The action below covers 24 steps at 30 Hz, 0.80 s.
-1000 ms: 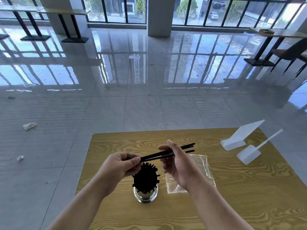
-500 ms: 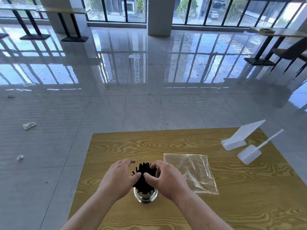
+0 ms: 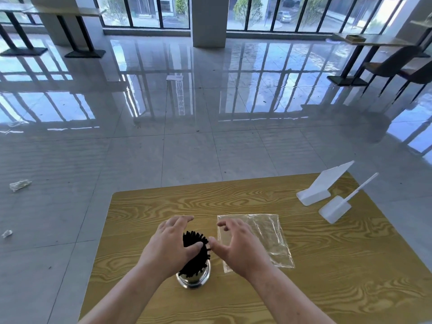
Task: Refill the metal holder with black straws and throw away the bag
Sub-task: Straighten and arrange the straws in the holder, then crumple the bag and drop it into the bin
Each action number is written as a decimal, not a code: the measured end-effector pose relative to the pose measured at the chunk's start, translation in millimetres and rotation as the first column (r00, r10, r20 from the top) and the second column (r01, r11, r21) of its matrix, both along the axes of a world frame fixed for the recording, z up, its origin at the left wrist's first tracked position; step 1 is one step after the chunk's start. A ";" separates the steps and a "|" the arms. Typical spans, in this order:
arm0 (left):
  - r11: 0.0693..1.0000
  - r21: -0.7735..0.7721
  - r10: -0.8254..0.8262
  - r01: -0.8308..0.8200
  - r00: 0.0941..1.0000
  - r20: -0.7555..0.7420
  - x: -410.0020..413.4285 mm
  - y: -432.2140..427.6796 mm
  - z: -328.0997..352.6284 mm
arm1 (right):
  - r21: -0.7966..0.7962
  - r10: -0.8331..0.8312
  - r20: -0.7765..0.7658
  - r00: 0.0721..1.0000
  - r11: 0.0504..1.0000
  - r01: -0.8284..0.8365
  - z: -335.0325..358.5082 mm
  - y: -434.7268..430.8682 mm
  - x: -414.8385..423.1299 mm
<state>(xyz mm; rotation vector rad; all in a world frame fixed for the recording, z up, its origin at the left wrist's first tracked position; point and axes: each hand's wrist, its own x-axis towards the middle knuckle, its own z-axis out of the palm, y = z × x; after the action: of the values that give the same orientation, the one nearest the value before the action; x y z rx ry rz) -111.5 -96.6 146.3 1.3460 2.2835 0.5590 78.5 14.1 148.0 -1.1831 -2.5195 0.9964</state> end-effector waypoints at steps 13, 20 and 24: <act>0.994 -0.032 -0.109 0.109 0.994 0.006 37.1 56.0 -13.5 | -0.047 -0.157 0.036 0.987 0.986 0.158 -18.6 39.8 55.4; 0.981 -0.076 -0.178 0.177 0.984 0.002 62.2 88.1 -26.8 | -0.053 -0.215 0.070 0.974 0.974 0.219 -34.9 62.4 83.5; 0.974 -0.100 -0.202 0.202 0.979 0.008 75.5 103.5 -35.2 | -0.073 -0.233 0.089 0.968 0.968 0.240 -45.9 74.2 96.4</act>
<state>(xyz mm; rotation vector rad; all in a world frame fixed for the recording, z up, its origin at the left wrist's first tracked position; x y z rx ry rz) -36.0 6.9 111.1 1.5058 2.1132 0.3710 174.9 88.3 102.1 -1.5342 -2.3409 1.0192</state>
